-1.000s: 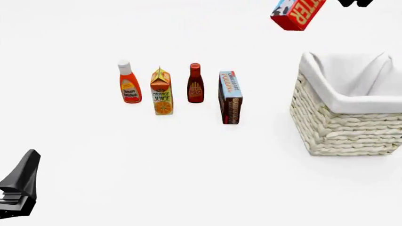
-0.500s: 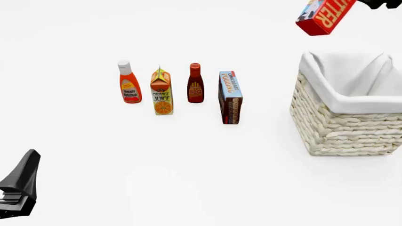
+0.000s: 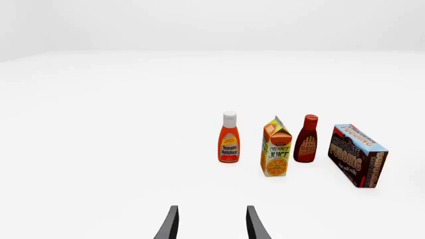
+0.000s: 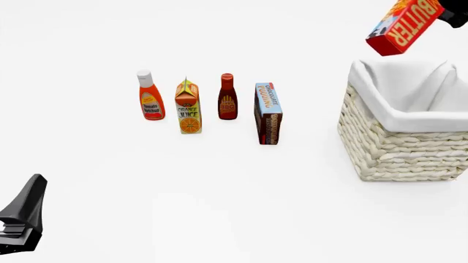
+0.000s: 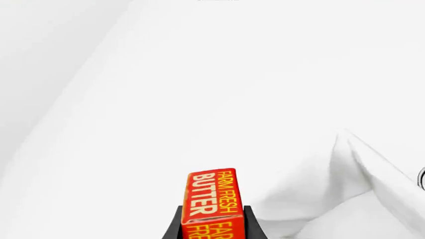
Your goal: Pick the butter and place it in the basket.
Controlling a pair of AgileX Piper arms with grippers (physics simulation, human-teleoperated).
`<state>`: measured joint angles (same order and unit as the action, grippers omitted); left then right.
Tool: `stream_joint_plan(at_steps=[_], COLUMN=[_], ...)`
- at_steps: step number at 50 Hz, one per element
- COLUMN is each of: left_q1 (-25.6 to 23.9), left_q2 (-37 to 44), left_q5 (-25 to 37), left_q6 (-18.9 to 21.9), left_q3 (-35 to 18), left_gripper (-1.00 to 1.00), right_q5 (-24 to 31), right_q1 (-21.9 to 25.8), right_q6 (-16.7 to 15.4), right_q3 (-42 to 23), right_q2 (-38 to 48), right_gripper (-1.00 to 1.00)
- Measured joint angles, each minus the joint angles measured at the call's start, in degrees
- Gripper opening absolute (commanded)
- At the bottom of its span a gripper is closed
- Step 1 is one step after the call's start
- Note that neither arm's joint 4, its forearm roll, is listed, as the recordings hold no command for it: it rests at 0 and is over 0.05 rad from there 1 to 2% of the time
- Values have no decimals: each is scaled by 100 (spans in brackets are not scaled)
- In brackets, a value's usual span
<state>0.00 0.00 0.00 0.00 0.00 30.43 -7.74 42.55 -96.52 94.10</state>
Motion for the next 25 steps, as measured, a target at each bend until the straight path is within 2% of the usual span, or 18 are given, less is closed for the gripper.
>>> stream_joint_plan(at_steps=[25], left_q1=[0], left_q2=[0], left_q5=[0], left_q6=[0], left_q3=[0], left_gripper=[100], right_q5=[-40], right_q1=[-346], right_q6=[106], right_q3=[177], right_q2=[165], right_gripper=[-100])
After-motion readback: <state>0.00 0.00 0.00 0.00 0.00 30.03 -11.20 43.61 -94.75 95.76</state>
